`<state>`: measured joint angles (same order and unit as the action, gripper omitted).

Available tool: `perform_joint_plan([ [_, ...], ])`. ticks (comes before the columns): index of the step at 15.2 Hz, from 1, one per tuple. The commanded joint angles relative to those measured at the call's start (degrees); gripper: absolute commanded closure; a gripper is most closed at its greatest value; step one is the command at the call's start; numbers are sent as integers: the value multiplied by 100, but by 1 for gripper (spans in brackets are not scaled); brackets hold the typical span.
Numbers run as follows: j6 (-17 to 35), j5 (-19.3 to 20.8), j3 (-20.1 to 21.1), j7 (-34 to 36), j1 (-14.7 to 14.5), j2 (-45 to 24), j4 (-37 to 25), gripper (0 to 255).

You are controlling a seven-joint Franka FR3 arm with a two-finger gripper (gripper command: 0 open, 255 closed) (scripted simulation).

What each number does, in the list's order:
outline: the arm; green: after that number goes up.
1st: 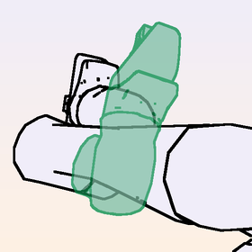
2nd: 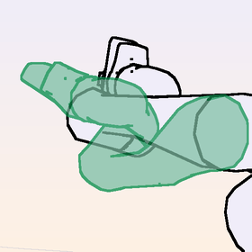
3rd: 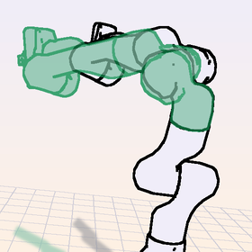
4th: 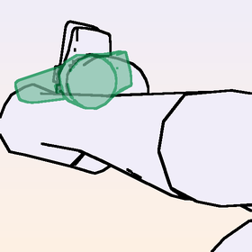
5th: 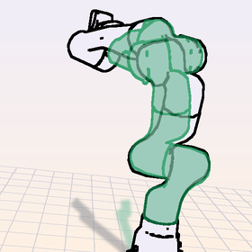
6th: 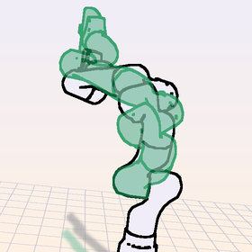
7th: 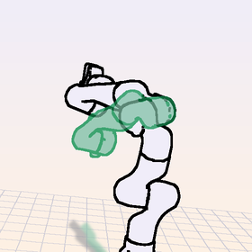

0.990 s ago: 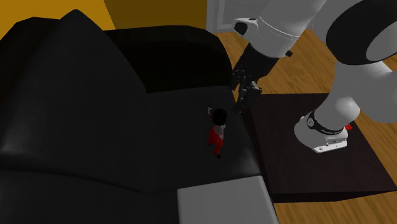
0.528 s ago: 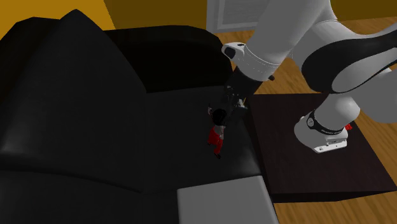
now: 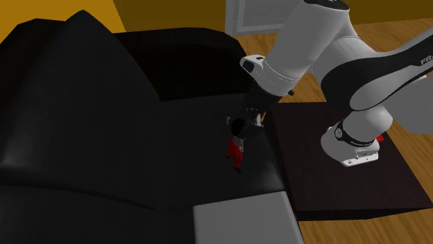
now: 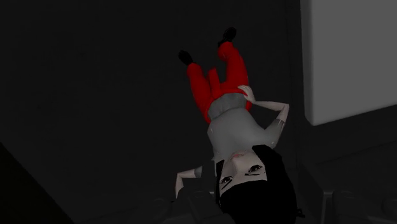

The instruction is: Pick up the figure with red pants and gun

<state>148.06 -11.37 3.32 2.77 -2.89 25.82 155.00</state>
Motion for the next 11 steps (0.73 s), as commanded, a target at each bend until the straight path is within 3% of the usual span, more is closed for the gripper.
perform_joint_plan([
  [1, 6, -1, -2, -3, 1, -9, 12, 255],
  [7, -2, -1, 13, 17, -3, -5, 8, 255],
  [11, -380, 62, 21, 79, 36, 197, -169, 255],
])
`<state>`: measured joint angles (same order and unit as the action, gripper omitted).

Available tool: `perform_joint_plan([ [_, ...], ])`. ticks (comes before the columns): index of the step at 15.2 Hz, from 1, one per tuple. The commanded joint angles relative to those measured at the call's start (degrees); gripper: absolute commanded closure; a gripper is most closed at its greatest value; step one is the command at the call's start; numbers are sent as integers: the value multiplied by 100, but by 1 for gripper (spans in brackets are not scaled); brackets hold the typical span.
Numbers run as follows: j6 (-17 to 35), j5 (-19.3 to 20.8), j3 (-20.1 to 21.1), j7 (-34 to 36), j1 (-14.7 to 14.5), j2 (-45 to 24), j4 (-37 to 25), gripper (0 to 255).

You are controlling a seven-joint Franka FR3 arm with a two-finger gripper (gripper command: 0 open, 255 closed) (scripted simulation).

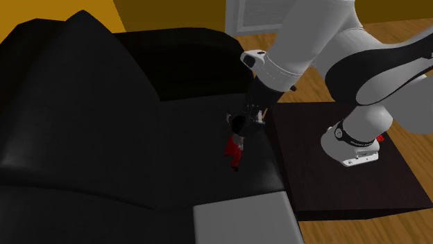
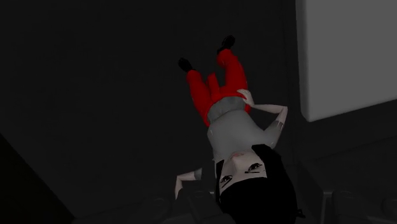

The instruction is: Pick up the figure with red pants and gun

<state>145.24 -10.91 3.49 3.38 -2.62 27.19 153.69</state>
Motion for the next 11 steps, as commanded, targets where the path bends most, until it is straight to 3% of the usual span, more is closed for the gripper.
perform_joint_plan([
  [1, -191, 29, 5, 32, 17, 106, -86, 255],
  [11, -1077, 146, 0, 151, 83, 454, -626, 255],
])
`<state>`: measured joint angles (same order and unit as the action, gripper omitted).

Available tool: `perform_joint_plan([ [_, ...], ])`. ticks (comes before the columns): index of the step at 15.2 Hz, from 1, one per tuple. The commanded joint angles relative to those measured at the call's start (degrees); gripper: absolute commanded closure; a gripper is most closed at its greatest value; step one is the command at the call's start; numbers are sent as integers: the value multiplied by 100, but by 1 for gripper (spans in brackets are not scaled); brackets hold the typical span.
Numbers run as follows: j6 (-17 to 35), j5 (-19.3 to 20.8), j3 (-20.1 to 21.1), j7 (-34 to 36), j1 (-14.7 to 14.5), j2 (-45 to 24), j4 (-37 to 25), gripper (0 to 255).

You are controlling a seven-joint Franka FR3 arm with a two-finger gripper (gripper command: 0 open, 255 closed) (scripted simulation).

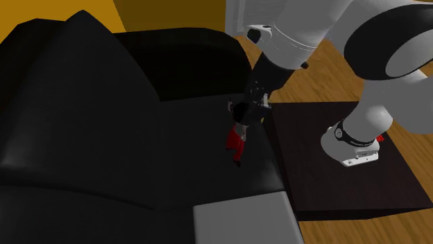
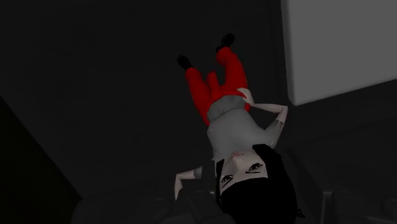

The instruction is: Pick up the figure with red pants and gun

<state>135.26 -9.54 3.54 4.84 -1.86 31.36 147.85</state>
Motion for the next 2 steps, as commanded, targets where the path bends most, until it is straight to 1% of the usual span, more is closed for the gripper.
perform_joint_plan([
  [1, -92, 11, -5, 7, 7, 42, -51, 255],
  [2, -92, 11, -5, 6, 7, 41, -51, 255],
])
